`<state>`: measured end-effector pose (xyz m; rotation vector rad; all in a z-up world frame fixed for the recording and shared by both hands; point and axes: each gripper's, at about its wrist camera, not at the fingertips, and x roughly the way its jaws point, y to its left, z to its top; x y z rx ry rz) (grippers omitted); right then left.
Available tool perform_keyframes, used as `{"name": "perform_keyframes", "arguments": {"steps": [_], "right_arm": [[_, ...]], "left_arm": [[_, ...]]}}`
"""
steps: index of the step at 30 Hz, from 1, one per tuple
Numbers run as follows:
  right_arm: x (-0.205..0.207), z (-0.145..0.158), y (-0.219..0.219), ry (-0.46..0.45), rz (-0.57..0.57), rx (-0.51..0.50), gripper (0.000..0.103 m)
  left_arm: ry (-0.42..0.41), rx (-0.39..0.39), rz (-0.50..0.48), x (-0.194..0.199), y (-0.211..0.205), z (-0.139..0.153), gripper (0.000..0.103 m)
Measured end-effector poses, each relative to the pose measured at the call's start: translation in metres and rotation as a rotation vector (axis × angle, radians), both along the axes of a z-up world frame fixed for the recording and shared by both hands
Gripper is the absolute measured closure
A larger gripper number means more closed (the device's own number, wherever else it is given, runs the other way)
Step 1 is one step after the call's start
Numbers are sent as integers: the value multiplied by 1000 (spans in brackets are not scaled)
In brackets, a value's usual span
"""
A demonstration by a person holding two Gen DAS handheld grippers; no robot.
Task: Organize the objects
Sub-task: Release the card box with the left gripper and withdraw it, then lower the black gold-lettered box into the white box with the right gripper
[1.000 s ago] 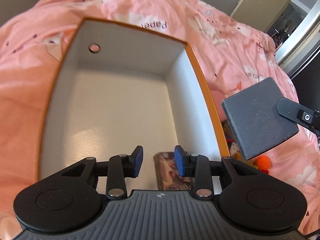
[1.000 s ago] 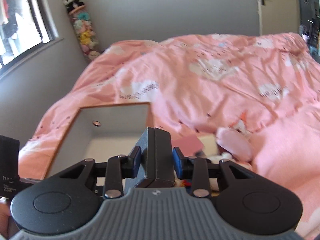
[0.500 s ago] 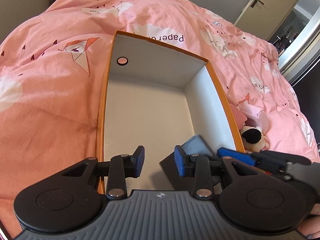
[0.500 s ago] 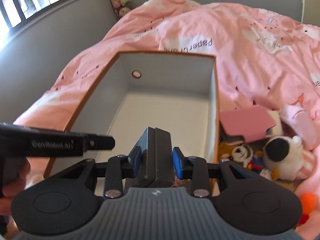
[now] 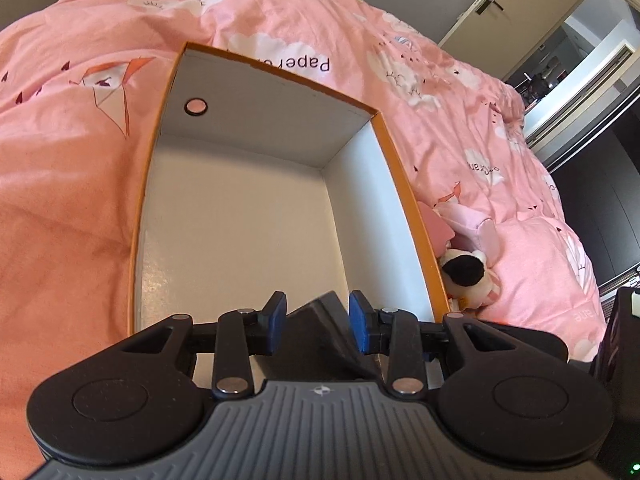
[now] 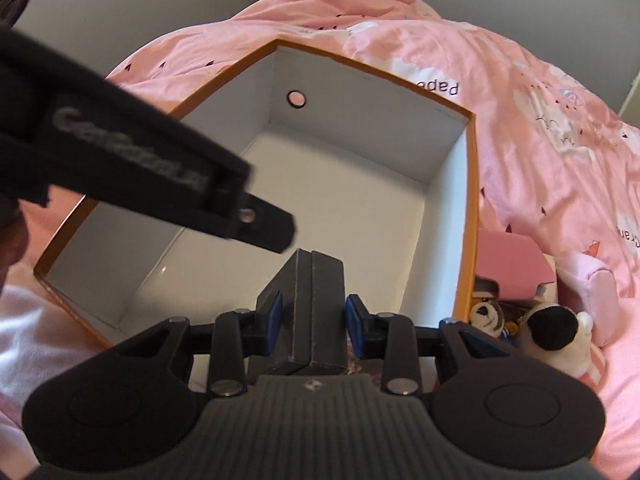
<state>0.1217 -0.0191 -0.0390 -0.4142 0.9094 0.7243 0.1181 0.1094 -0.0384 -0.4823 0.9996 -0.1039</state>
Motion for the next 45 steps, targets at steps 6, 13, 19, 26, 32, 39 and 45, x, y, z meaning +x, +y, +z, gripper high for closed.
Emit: {"name": "perform_keyframes", "arguments": {"steps": [6,13,19,26,32,39,45], "right_arm": [[4,-1,-7,29,-19,46,67],[11,3,-18,130,-43,144,64],[18,2,-30,286,-97,263,64],[25,-11,-30,484,-121,358,89],[25,-15,-14,491,-86,396,88],[23,-16,5,464,-32,346,75],[23,-7,14,370,46,252,56]], "left_arm": [[86,14,-9,9,-9,-20,65],[121,56,-11,6,-8,-21,65],[122,176,-32,1,-14,-13,67],[138,244,-28,-1,-10,-7,84],[134,292,-25,-3,-9,-3,93],[54,190,25,-3,8,9,86],[20,167,8,3,11,9,82]]}}
